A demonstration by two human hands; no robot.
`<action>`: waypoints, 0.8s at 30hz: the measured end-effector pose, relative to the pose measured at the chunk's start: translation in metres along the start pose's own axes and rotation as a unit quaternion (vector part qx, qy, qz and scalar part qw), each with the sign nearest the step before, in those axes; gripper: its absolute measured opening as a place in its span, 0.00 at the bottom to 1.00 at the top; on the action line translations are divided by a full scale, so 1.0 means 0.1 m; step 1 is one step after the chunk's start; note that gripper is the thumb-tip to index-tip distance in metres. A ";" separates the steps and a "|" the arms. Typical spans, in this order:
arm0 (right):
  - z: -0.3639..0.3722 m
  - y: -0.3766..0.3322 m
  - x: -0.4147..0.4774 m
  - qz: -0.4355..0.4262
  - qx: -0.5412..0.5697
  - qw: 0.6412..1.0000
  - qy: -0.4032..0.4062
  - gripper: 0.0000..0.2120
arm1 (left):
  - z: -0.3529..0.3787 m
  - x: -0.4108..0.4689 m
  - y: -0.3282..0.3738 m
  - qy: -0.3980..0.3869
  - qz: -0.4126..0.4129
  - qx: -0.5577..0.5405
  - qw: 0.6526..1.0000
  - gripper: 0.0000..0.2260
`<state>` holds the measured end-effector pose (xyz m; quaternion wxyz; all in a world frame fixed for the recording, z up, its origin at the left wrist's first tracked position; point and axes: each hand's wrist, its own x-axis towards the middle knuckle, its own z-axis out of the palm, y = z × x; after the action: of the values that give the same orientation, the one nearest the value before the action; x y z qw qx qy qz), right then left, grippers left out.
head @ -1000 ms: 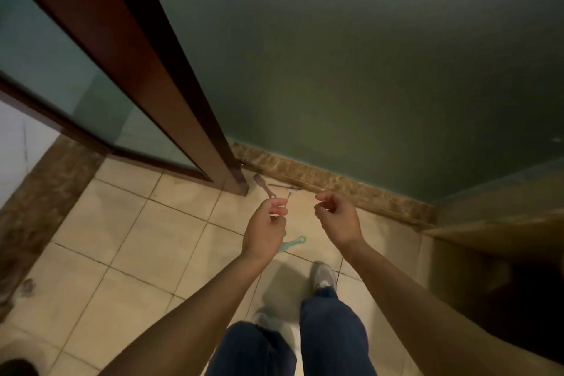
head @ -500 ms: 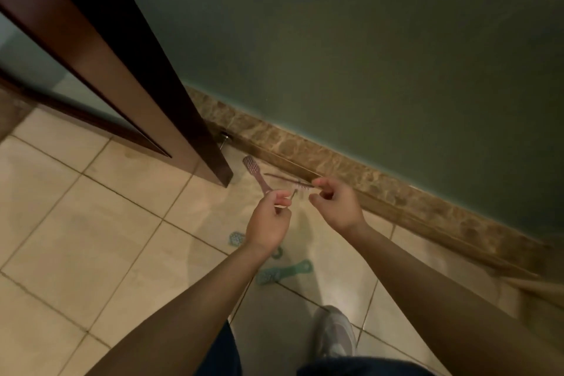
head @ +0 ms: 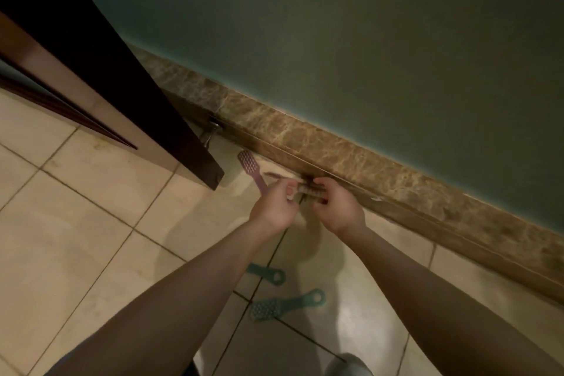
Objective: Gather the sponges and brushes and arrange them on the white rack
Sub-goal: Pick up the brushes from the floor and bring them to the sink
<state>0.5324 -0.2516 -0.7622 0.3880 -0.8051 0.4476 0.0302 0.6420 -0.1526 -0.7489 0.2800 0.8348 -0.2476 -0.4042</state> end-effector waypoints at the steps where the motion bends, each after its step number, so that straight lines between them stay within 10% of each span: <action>1: 0.04 0.03 0.05 0.008 -0.005 1.000 0.005 0.24 | 0.02 0.05 0.00 0.002 0.000 0.008 1.000 0.18; 15: 0.36 0.34 0.16 0.024 -0.078 0.994 0.068 0.14 | 0.17 0.16 -0.27 0.016 0.060 0.131 0.989 0.27; 24: 0.49 0.18 -0.06 -0.015 0.135 0.987 0.081 0.12 | 0.04 0.10 -0.29 0.146 0.149 0.329 0.921 0.17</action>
<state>0.5300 -0.2205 -0.8051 0.4563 -0.7516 0.4655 -0.1013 0.6493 -0.1392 -0.7755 0.0795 0.8831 -0.4446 -0.1272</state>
